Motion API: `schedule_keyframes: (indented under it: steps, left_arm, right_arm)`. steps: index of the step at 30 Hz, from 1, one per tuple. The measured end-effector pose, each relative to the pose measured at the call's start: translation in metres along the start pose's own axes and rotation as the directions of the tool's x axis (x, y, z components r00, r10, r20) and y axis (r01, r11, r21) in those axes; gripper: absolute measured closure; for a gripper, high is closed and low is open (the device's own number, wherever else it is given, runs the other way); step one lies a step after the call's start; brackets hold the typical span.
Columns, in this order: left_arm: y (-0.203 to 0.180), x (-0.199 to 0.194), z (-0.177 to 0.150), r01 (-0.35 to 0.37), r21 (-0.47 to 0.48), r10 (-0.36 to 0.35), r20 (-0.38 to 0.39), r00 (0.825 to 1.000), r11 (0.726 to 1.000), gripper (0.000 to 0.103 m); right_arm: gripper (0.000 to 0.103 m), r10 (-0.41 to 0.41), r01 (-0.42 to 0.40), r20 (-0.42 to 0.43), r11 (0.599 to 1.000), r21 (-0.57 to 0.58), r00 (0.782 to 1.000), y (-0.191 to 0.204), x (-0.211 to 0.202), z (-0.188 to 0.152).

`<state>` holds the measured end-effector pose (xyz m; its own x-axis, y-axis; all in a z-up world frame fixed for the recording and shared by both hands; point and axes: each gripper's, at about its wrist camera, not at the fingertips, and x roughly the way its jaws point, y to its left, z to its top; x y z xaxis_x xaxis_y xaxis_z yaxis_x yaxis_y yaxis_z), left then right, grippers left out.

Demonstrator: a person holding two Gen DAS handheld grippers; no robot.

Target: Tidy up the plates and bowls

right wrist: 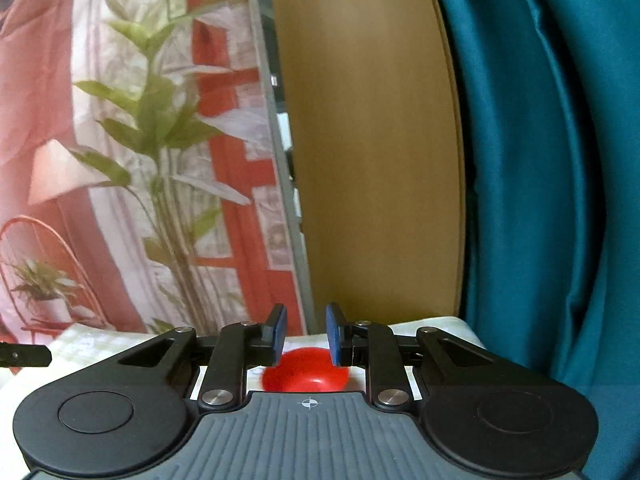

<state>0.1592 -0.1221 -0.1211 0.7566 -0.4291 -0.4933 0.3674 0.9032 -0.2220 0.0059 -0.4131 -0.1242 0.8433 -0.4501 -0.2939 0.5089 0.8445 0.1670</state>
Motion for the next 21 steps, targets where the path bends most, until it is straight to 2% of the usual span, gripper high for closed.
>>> schedule_keyframes:
  steps: [7,12,15,21]
  left_arm:
    - [-0.029,0.06,0.002,0.035,0.053,-0.032,-0.043,0.999,0.998,0.046]
    - [-0.038,0.112,0.003,0.096,0.027,-0.093,-0.11,0.99,0.995,0.045]
    - [-0.045,0.144,0.002,0.11,0.05,-0.102,-0.141,0.985,0.993,0.045]
    - [-0.058,0.204,-0.003,0.135,0.029,-0.126,-0.21,0.97,0.99,0.045]
  right_arm:
    - [0.083,0.012,-0.01,-0.071,0.999,0.034,0.997,-0.03,0.051,-0.02]
    - [0.082,0.026,-0.014,-0.14,0.996,0.084,0.99,-0.051,0.097,-0.04]
    - [0.082,0.028,-0.006,-0.18,0.992,0.125,0.983,-0.061,0.125,-0.052]
    - [0.082,0.063,-0.021,-0.235,0.984,0.179,0.97,-0.062,0.165,-0.069]
